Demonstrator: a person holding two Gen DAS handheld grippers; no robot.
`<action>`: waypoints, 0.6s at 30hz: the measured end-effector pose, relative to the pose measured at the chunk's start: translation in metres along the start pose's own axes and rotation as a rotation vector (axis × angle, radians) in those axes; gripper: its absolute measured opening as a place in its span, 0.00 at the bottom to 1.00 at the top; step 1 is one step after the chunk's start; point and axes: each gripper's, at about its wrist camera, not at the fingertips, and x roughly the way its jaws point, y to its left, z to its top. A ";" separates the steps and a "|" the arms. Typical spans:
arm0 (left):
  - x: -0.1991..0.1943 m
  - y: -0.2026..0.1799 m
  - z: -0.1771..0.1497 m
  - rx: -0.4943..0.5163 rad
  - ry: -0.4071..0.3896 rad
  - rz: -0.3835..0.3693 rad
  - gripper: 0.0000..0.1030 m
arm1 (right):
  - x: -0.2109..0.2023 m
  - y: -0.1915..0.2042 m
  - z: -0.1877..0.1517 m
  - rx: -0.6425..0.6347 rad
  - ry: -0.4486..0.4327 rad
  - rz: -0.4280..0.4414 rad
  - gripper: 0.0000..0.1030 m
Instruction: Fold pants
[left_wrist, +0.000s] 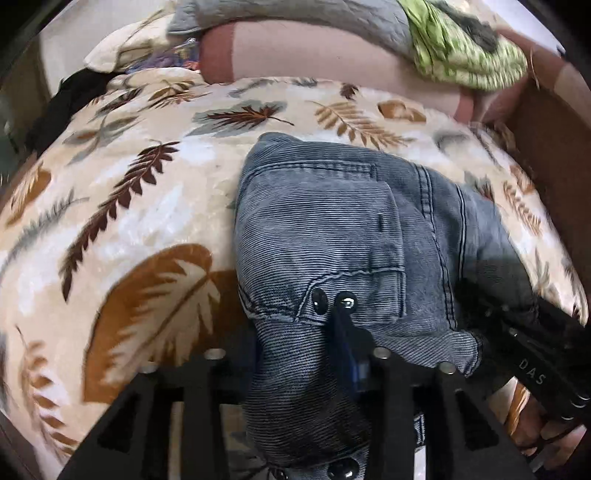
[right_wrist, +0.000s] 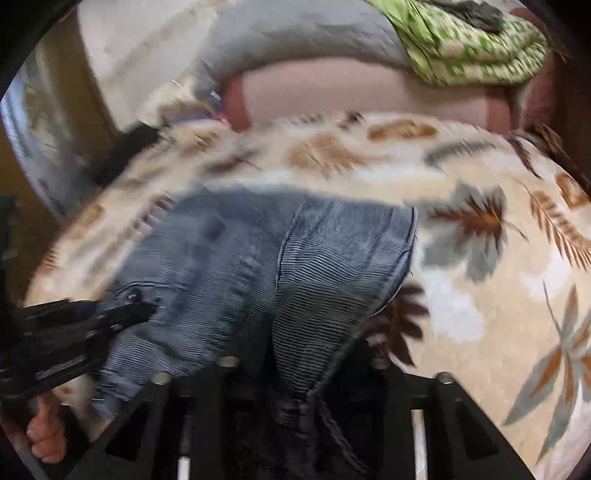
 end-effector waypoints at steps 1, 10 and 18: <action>-0.003 0.000 -0.002 0.002 -0.008 0.024 0.63 | -0.002 -0.004 -0.001 0.017 -0.007 0.005 0.44; -0.067 -0.010 -0.021 0.067 -0.076 0.172 0.74 | -0.079 -0.008 -0.011 -0.032 -0.103 -0.044 0.53; -0.153 -0.038 -0.034 0.092 -0.252 0.263 0.83 | -0.178 0.018 -0.029 -0.111 -0.277 -0.064 0.62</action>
